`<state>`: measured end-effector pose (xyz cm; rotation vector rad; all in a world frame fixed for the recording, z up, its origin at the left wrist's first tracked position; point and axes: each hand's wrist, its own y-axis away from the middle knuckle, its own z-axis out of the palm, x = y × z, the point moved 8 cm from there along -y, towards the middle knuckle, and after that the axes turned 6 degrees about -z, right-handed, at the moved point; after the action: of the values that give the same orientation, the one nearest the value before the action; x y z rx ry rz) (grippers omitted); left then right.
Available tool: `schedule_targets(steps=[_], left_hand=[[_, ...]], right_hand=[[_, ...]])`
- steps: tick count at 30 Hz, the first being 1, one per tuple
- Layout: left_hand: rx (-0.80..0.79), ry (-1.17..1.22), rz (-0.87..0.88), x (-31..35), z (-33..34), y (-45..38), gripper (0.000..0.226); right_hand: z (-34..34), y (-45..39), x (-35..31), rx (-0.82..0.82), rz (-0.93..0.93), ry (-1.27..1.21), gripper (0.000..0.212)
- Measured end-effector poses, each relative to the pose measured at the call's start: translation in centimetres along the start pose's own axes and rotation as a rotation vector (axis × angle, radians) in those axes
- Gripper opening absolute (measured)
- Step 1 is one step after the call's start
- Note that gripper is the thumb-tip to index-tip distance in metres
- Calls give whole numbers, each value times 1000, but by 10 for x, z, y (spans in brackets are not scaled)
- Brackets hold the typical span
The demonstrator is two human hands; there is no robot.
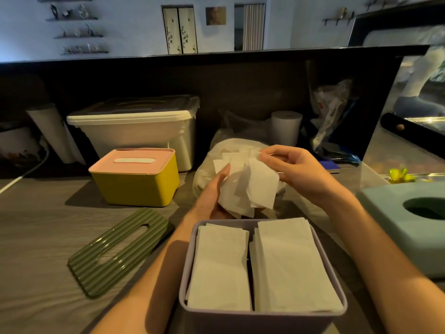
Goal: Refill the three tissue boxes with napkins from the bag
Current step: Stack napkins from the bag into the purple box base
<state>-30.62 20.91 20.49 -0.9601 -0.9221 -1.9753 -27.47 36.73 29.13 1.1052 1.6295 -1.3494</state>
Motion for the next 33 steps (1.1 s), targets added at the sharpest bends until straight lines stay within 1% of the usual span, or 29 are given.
schedule_targets(steps=[2,4,5,6,7,8,9,11,13,14,16,18,20,23,26,27,28,30,31,32,33], left_hand=[[-32,-51,-13,2,5,2,46],[-34,-99,20,6,9,7,54],[-58,-113,32,5,11,8,58],[-95,-129,31,4,15,11,56],[-139,-164,30,3,20,16,47],[-202,-190,14,-1,22,15,31],[-233,-188,-33,-5,24,14,18],[-198,-330,-20,-4,18,13,19],[-169,-428,12,-1,18,13,17],[-177,-474,36,0,19,10,21],[-183,-543,68,0,19,4,41],[-188,-563,63,-1,18,0,55],[-199,-574,30,-5,16,-2,61],[-196,-521,-36,-10,15,-4,47],[-224,-411,-57,-13,14,-9,49],[-236,-371,-62,-14,15,-7,47],[-235,-323,-76,-15,16,-4,42],[-211,-234,-90,-14,15,1,40],[-174,-207,-92,-14,11,1,48],[-113,-191,-82,-14,3,-5,66],[-98,-175,-84,-15,0,-7,86]], right_hand=[[7,-1,1,-3,-26,82,18],[10,-3,2,55,-113,304,16],[11,-3,2,86,-159,410,17],[11,-3,1,112,-202,473,17],[11,-2,-1,131,-234,491,16],[11,-2,-2,146,-254,488,16],[10,-1,-3,161,-269,485,16],[9,-1,-7,184,-292,505,19],[13,-2,-10,149,-315,560,27],[17,-2,-11,103,-328,591,31],[25,-4,-11,21,-346,634,34],[26,-4,-13,28,-359,645,24],[20,-2,-19,104,-381,586,17],[0,1,-26,264,-389,416,21],[-21,5,-31,419,-365,307,19],[-27,5,-32,443,-350,254,21],[-29,5,-32,440,-330,188,23],[-27,4,-33,355,-276,28,27],[-23,3,-33,282,-240,-63,27],[-16,3,-33,194,-205,-139,27],[-8,3,-33,102,-177,-176,26]])
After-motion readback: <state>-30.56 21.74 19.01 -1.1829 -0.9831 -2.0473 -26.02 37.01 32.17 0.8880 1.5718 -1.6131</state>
